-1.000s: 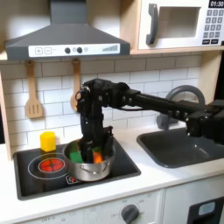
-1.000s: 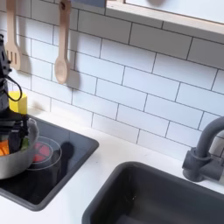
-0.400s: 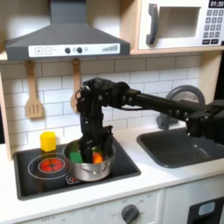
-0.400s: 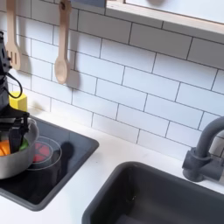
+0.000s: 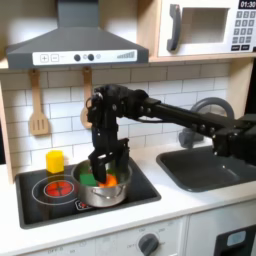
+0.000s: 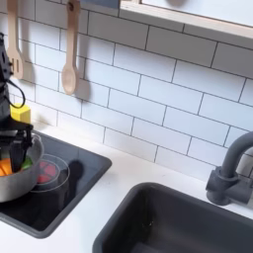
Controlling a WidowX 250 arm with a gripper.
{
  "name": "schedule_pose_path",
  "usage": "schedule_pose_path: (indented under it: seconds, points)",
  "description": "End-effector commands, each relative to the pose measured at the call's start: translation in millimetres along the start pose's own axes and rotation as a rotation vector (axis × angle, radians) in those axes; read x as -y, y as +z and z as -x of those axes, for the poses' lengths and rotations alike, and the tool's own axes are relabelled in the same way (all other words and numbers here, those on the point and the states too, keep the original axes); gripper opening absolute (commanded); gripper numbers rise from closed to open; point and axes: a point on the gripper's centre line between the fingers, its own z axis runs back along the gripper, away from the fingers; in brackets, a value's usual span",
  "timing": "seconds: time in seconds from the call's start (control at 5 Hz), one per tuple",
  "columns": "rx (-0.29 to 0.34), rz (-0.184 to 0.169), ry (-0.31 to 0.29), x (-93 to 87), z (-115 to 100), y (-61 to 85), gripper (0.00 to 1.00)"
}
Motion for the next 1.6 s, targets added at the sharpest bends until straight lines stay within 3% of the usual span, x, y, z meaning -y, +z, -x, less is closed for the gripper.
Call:
schedule_pose_path:
  seconds: [0.0, 1.0, 1.4]
  points:
    - [-0.006, 0.041, 0.001, 0.3, 1, 15.9, 1.0]
    - [-0.038, 0.042, -0.081, -9.8, 41, 13.1, 1.0]
    - [-0.035, 0.019, -0.122, -17.4, 55, 6.9, 1.0]
